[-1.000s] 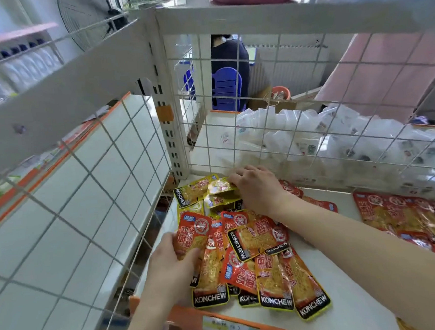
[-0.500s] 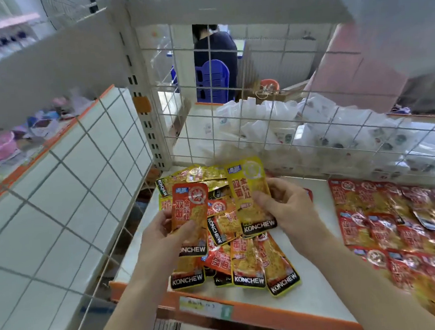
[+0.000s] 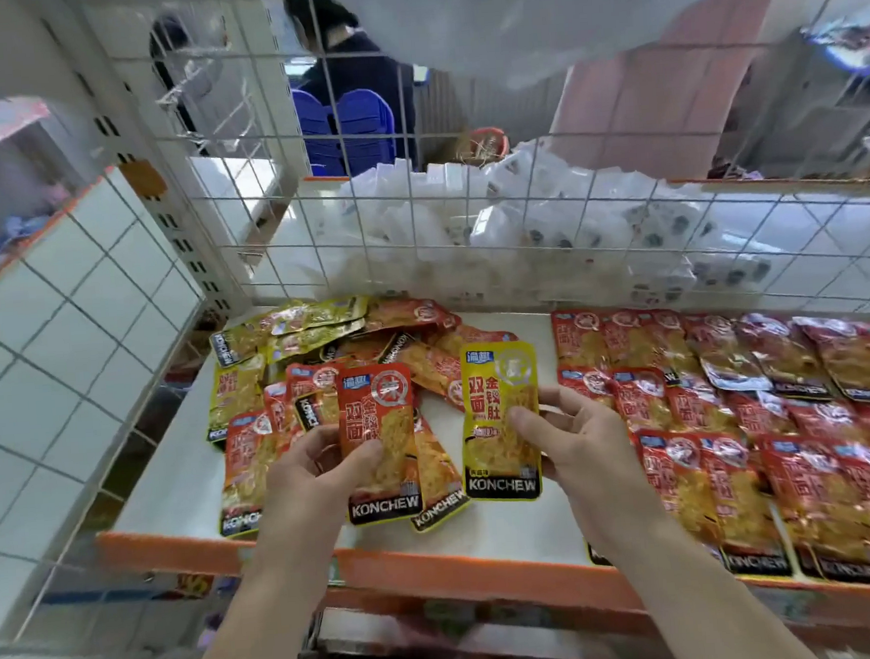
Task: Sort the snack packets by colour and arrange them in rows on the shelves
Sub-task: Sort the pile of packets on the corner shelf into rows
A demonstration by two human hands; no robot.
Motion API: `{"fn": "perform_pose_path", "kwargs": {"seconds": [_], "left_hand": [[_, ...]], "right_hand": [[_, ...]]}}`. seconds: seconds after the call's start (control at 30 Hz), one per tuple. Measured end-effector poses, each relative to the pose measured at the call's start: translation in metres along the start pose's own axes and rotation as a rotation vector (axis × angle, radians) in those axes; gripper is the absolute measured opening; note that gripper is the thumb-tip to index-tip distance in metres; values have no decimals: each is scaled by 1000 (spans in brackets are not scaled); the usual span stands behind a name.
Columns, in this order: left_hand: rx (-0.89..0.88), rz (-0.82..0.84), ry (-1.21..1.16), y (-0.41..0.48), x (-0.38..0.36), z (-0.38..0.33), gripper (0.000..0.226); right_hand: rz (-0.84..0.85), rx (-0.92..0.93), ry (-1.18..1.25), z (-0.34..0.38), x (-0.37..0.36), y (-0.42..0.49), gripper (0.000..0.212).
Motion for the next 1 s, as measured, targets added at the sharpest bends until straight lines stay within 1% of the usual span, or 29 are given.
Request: {"fn": "perform_pose_path", "kwargs": {"seconds": [0.2,0.47,0.63,0.87,1.0], "left_hand": [[55,10,-25,-22,-24,6,11],[82,72,24,-34,-30,8,8],[54,173,21,-44,-39,5,7],[42,287,-6,-64,-38,7,12],[24,337,-16,-76,-41,4,13]], "right_hand": [[4,-17,-58,-5,27,-10,15],[-79,-47,-1,-16,45,-35,15],[-130,-32,33,-16,49,-61,18],[-225,8,49,-19,54,-103,19],[-261,28,61,-20,58,-121,15]]}}
Point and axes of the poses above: each hand's wrist, its own y-axis towards the middle knuckle, its own x-axis out of the back of the hand, z = x × y, the point moved 3 cm from there along y, towards the middle knuckle, and after that the axes turned 3 degrees about -x, right-handed, at the moved point
